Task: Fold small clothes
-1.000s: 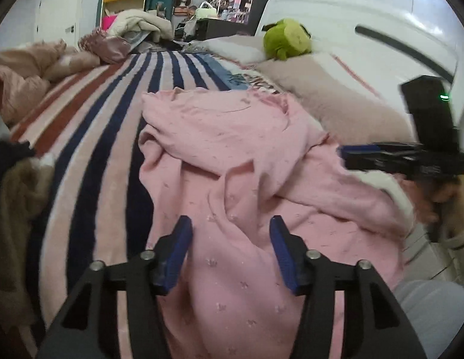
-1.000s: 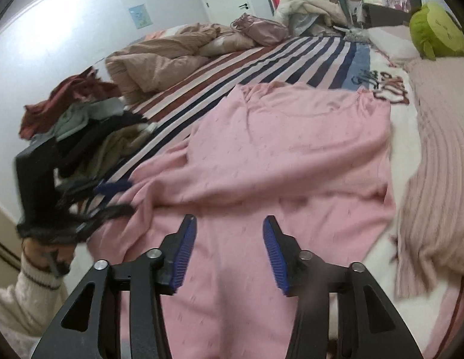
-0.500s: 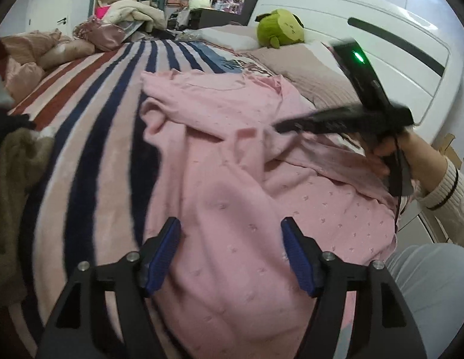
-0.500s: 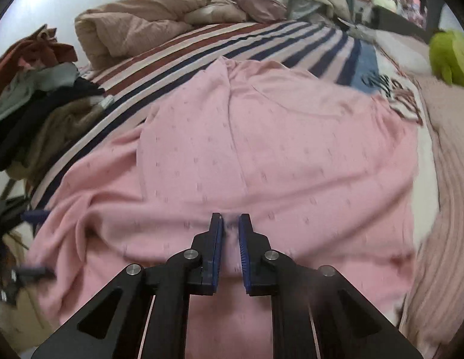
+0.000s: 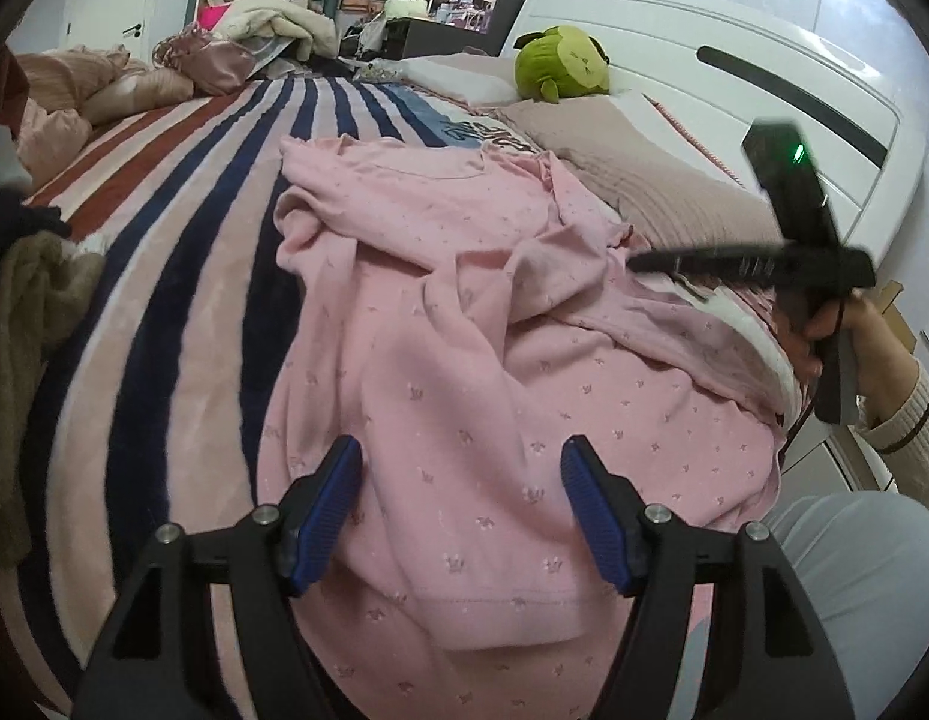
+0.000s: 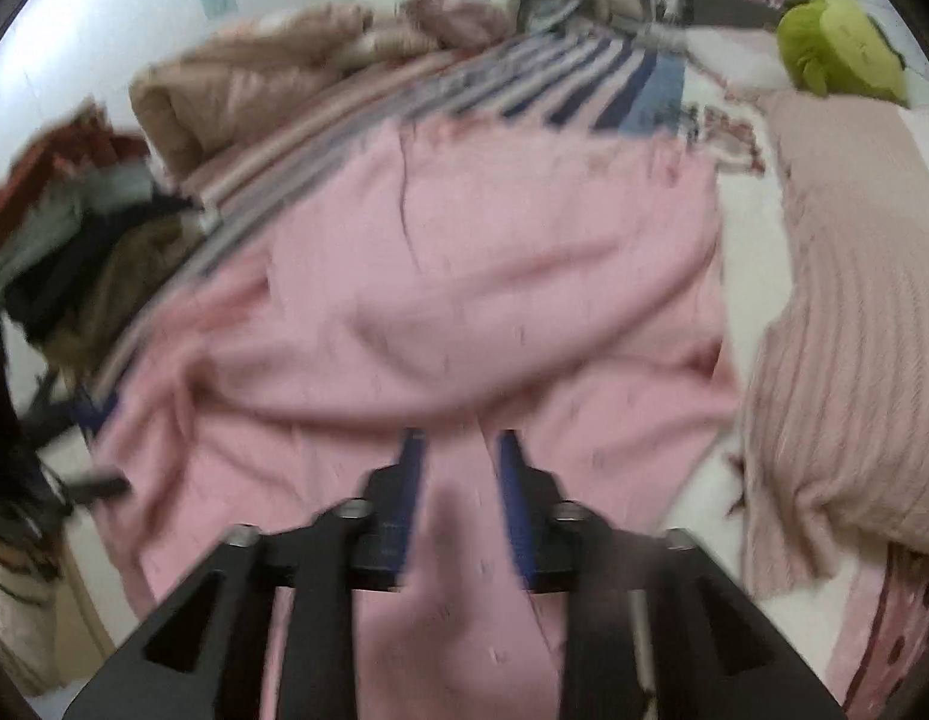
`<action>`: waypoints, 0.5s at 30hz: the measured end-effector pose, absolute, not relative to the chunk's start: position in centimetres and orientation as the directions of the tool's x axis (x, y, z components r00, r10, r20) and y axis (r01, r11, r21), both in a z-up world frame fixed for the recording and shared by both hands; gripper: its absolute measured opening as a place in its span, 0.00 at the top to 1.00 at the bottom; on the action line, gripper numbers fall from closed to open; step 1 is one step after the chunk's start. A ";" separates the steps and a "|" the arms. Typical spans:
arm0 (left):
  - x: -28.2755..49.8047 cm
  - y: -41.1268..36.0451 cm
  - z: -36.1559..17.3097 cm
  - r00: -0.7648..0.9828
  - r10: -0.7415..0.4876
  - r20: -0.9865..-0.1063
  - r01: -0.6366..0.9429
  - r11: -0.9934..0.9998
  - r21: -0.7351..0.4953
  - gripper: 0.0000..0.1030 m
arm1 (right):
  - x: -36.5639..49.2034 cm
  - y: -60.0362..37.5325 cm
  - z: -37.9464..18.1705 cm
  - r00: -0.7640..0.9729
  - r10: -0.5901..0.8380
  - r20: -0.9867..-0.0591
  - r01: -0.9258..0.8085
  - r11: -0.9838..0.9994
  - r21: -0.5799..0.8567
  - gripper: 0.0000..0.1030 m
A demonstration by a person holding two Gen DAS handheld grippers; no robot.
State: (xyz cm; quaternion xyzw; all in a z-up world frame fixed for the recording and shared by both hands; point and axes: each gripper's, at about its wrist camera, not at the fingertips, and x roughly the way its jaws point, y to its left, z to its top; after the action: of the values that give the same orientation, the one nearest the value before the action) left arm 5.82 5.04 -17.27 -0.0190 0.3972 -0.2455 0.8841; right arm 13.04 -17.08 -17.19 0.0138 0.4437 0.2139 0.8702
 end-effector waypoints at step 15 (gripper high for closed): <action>5.3 5.3 -17.1 0.583 -0.436 -0.685 0.420 0.884 -0.205 0.37 | 18.1 -13.6 -19.8 0.405 0.348 -0.846 -0.385 0.904 0.187 0.96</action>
State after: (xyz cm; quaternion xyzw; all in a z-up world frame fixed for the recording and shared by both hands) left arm 5.25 5.33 -17.09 -0.0104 0.3881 -0.2407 0.8896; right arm 18.09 -13.63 -19.77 -0.0188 0.4998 0.2186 0.8379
